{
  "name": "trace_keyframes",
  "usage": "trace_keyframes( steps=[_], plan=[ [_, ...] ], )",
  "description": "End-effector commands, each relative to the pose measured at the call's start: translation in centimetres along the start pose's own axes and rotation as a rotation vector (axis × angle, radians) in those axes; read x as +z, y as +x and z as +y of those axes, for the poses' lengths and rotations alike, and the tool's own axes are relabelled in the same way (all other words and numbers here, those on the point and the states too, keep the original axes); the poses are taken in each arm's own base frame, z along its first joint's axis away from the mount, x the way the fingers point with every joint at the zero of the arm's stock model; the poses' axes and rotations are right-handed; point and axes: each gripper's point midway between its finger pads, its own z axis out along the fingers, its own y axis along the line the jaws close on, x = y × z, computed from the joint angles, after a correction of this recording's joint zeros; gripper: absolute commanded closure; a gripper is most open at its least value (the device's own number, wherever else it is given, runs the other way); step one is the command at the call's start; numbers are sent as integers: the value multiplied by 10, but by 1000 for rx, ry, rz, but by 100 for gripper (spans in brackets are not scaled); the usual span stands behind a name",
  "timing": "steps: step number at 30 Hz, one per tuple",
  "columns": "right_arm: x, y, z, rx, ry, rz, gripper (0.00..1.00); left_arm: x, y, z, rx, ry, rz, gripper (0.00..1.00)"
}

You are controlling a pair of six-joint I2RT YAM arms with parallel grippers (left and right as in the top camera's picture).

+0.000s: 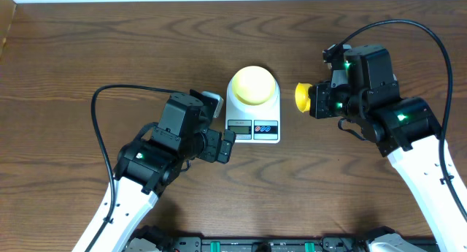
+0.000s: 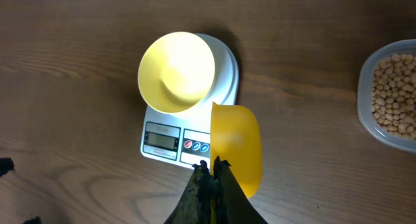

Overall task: Scoop item into bowl and weigh 50g on scale
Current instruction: 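Carry the scoop with the right gripper toward the soybean tub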

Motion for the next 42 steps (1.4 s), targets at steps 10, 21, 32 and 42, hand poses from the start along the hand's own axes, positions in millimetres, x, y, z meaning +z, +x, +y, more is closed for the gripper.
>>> trace_keyframes(
  steps=[10,21,32,42],
  plan=[
    [-5,-10,-2,-14,21,-33,99,0,3,4,33,-18,8,2],
    [-5,-12,-11,-13,74,-48,99,0,3,4,75,-18,8,2],
    [-7,-16,-25,-12,152,-72,99,0,3,4,75,-18,8,2],
    [-9,-18,-32,-11,196,-84,99,0,3,4,75,-18,8,2]
  ],
)
